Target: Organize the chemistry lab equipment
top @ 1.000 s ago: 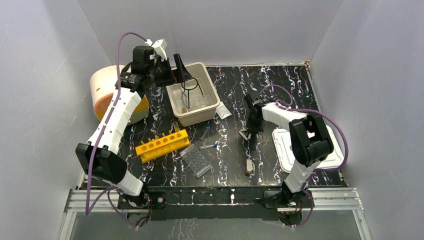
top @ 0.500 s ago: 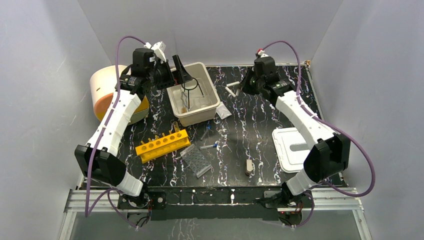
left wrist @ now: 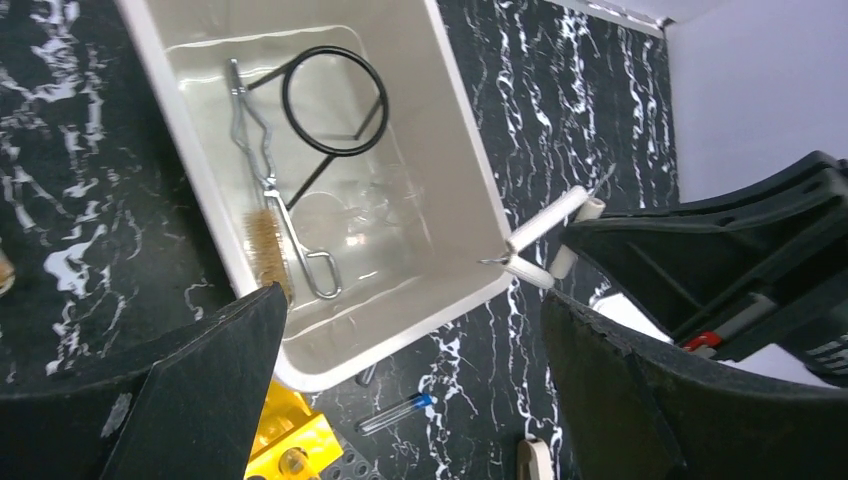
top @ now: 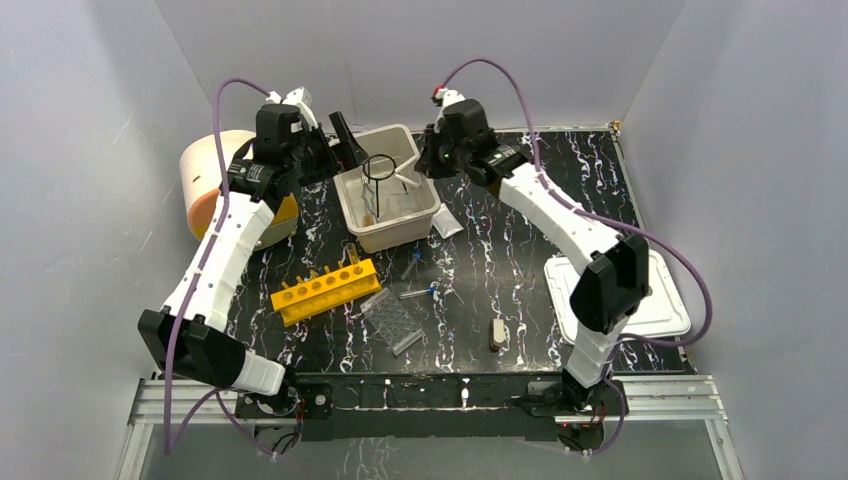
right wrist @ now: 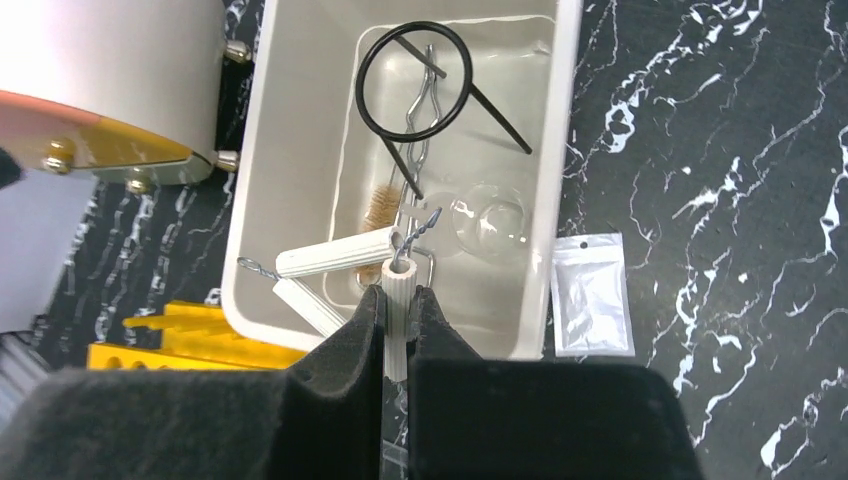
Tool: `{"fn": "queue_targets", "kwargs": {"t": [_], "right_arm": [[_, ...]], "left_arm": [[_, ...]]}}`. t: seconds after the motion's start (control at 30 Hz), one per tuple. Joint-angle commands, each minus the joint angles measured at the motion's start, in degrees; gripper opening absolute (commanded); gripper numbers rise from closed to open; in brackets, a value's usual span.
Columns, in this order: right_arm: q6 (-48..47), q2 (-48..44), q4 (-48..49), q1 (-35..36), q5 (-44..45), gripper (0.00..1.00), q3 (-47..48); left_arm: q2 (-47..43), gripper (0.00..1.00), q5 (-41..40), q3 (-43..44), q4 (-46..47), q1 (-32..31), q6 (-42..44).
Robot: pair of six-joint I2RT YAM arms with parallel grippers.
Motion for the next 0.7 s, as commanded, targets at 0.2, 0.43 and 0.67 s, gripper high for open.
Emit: {"fn": "queue_targets", "kwargs": {"t": [0.2,0.43,0.67], "right_arm": [[-8.74,12.98,-7.05,5.53,10.19,0.00,13.94],[-10.49,20.83,-10.64,6.25,10.15,0.00,20.01],[-12.45,24.75,-13.22,6.87,9.03,0.00,20.80]], "left_arm": [[-7.17,0.96,-13.34,-4.07,-0.61,0.26,-0.90],[-6.91,0.95,-14.02,-5.40,0.25,0.26,-0.46],[-4.56,0.96,-13.37,-4.40,1.05,0.26,1.22]]}}
